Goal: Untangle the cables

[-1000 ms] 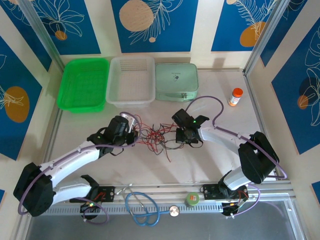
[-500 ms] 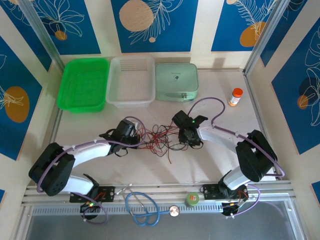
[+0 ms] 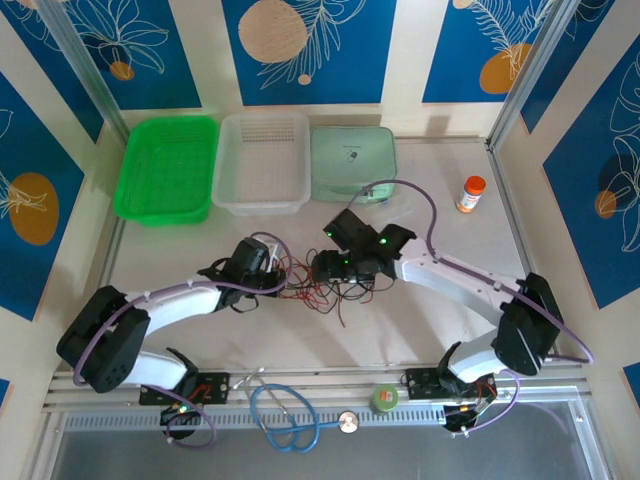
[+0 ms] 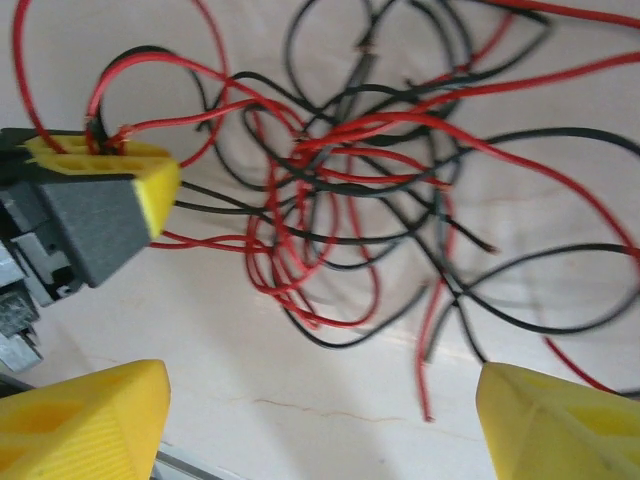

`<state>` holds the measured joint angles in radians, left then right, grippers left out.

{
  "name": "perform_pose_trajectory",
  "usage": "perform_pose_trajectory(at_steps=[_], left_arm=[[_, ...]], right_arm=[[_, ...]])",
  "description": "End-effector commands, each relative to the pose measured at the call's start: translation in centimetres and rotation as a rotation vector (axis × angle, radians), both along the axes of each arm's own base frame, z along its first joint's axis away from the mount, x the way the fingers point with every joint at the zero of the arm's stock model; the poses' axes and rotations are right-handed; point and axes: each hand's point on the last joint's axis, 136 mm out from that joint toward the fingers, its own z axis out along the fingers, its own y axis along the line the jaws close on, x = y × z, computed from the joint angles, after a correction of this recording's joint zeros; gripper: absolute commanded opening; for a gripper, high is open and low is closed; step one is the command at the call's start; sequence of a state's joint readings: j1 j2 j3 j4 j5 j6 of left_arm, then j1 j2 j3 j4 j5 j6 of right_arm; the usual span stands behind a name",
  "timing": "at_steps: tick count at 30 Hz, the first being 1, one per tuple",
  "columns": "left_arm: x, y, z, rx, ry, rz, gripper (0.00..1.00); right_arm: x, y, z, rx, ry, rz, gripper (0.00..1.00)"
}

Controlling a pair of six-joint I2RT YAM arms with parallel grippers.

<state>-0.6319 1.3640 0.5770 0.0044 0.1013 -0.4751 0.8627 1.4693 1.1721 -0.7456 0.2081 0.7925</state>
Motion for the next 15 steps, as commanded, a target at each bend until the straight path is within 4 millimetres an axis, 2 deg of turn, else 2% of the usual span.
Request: perform_pose_trajectory(at_steps=[1, 7, 10, 12, 15], left_arm=[[-0.1, -0.1, 0.9, -0.042, -0.005, 0.005, 0.0], [-0.4, 0.3, 1.9, -0.048, -0.025, 0.008, 0.0], [-0.7, 0.8, 2.4, -0.038, -0.036, 0.012, 0.0], [-0.9, 1.2, 2.7, -0.03, -0.046, 0.017, 0.0], [-1.1, 1.9, 3.0, -0.008, -0.058, 0.024, 0.01]], right_arm=[[0.0, 1.6, -2.1, -0.035, 0.064, 0.03, 0.8], [2.0, 2.4, -5.7, -0.076, 0.115, -0.005, 0.7], [2.5, 2.0, -7.5, -0.085, 0.15, -0.035, 0.58], [2.7, 1.4, -8.5, -0.095, 0.169, -0.061, 0.43], [2.8, 0.2, -9.2, -0.117, 0.176, -0.097, 0.15]])
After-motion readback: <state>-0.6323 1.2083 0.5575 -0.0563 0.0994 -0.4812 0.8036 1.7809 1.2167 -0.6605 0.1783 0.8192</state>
